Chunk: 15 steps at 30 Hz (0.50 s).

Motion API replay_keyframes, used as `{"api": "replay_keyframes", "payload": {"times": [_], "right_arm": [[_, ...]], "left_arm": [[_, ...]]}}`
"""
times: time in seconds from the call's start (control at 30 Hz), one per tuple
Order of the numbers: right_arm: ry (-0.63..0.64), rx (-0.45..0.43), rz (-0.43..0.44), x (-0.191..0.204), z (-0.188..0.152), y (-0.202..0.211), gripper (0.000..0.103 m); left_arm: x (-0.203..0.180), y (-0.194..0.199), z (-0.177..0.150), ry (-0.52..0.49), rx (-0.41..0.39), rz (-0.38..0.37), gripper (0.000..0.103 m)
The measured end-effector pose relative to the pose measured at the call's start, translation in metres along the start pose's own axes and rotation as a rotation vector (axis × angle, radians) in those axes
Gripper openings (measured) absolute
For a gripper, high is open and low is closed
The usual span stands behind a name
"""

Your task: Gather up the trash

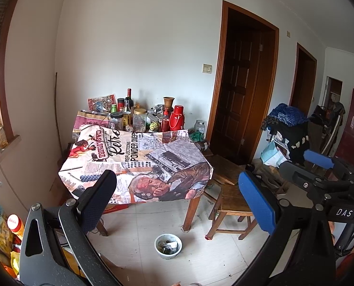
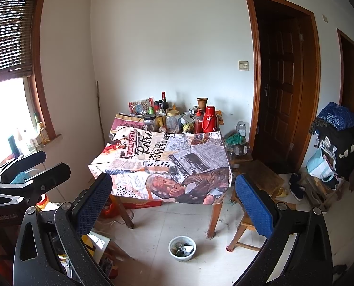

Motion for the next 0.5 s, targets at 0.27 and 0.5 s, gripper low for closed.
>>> {"api": "replay_keyframes", "payload": {"times": [0.27, 0.5], "right_arm": [[0.002, 0.001, 0.001, -0.0015, -0.0004, -0.0017, 0.103], [-0.002, 0.007, -0.001, -0.0051, 0.0011, -0.0056, 0.103]], "left_arm": [[-0.0023, -0.0011, -0.0020, -0.016, 0.000, 0.000, 0.103], [-0.0024, -0.0050, -0.0026, -0.018, 0.009, -0.004, 0.103]]}}
Point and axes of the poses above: each gripper's, at about its wrist camera, not at the fingertips, and y roughly against the way its jaws point, x to its left, z to its top, the point moved 6 cm from there along -y, roughly the way its jaws point, and after that the axes turned 6 degrees about z, right-handed, at the moved point
